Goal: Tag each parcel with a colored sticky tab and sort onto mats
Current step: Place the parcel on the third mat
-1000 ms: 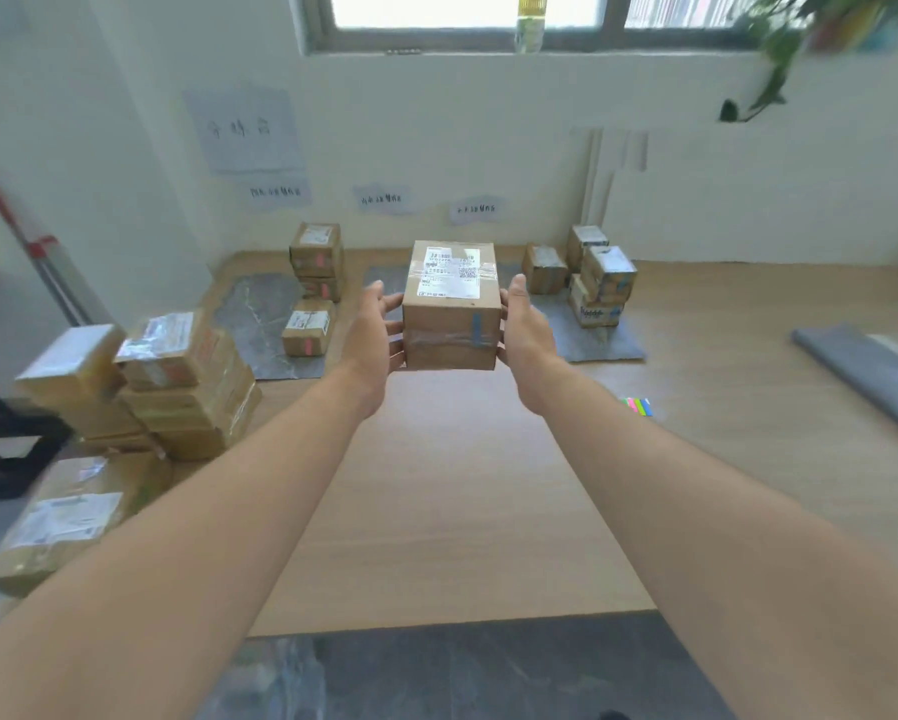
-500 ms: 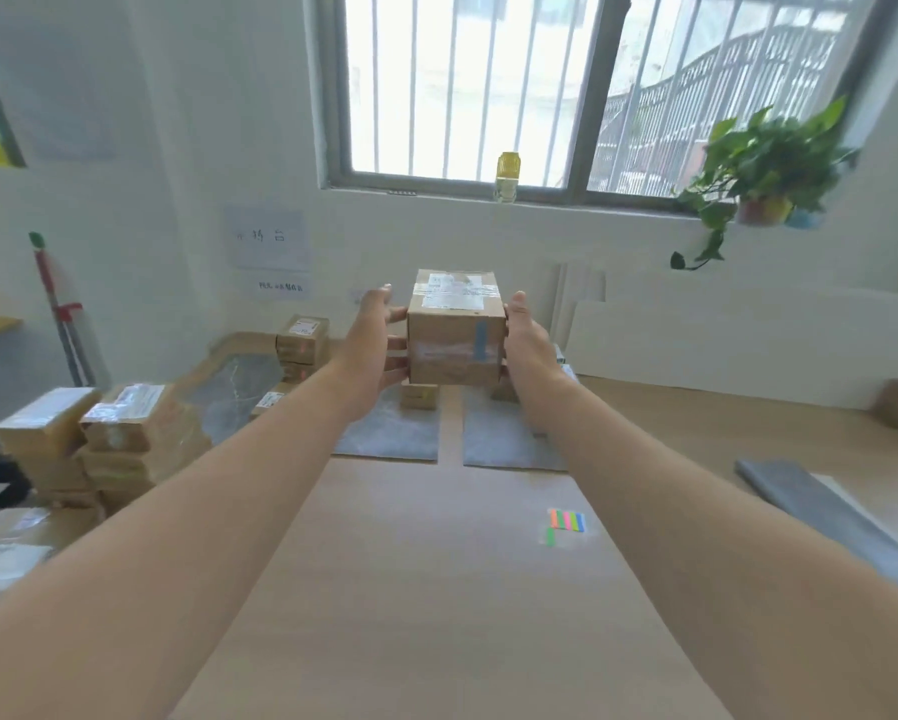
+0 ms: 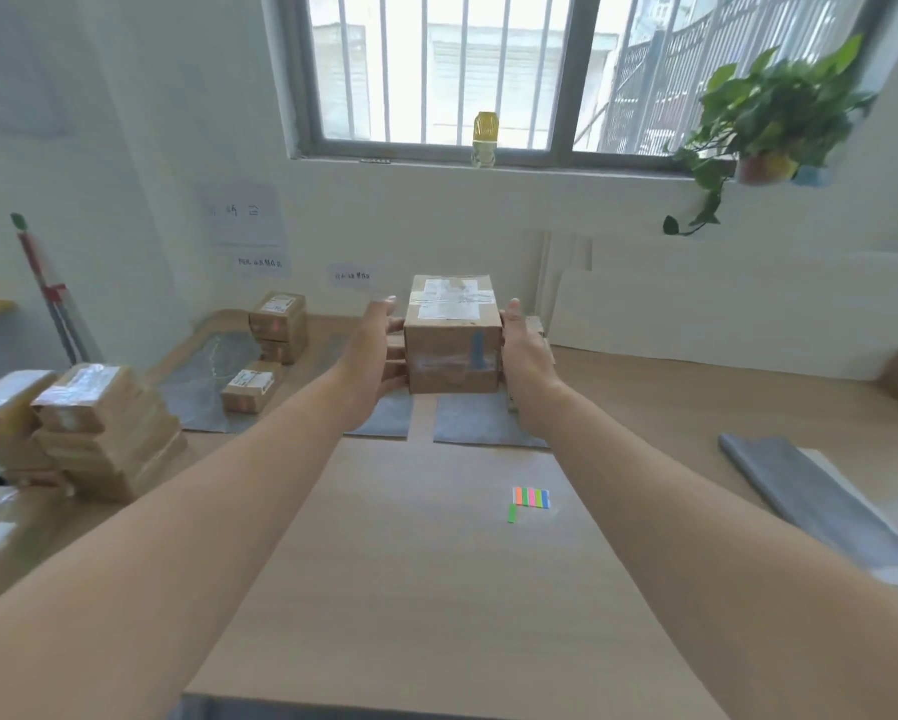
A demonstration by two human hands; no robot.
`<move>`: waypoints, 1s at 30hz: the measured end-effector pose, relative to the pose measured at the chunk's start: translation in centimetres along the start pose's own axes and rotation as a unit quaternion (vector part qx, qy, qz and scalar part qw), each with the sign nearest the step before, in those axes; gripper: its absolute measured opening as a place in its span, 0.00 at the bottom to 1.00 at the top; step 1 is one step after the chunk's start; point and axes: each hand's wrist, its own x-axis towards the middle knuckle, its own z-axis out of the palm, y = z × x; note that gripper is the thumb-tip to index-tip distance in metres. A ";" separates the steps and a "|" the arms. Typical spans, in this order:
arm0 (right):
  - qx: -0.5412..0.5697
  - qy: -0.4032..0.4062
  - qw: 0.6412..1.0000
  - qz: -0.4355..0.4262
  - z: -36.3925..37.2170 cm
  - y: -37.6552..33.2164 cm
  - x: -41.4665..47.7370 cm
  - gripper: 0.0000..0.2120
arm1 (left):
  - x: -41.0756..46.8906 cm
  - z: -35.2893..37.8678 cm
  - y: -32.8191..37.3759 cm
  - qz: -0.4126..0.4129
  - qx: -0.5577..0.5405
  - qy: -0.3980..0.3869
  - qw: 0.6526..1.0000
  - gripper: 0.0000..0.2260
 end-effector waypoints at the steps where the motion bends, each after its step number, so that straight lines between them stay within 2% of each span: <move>1: -0.015 0.000 1.000 0.002 0.0 0.6 0.7 0.32 | 0.4 0.1 -0.3 -0.005 0.009 0.002 1.000 0.19; 4: -0.016 -0.009 1.000 -0.009 0.9 2.5 2.8 0.29 | 2.7 0.1 -1.3 -0.020 0.036 -0.008 0.999 0.18; 12: -0.018 -0.001 0.998 0.063 3.7 8.4 12.1 0.27 | 14.2 -0.3 -5.6 -0.080 0.098 -0.027 0.992 0.19; 20: -0.003 0.028 0.991 0.132 6.9 13.4 20.9 0.23 | 25.9 -0.4 -10.1 -0.155 0.086 -0.059 0.982 0.15; 30: -0.040 0.113 0.979 0.166 8.2 19.1 27.5 0.23 | 34.0 2.3 -15.2 -0.206 0.042 -0.086 0.974 0.14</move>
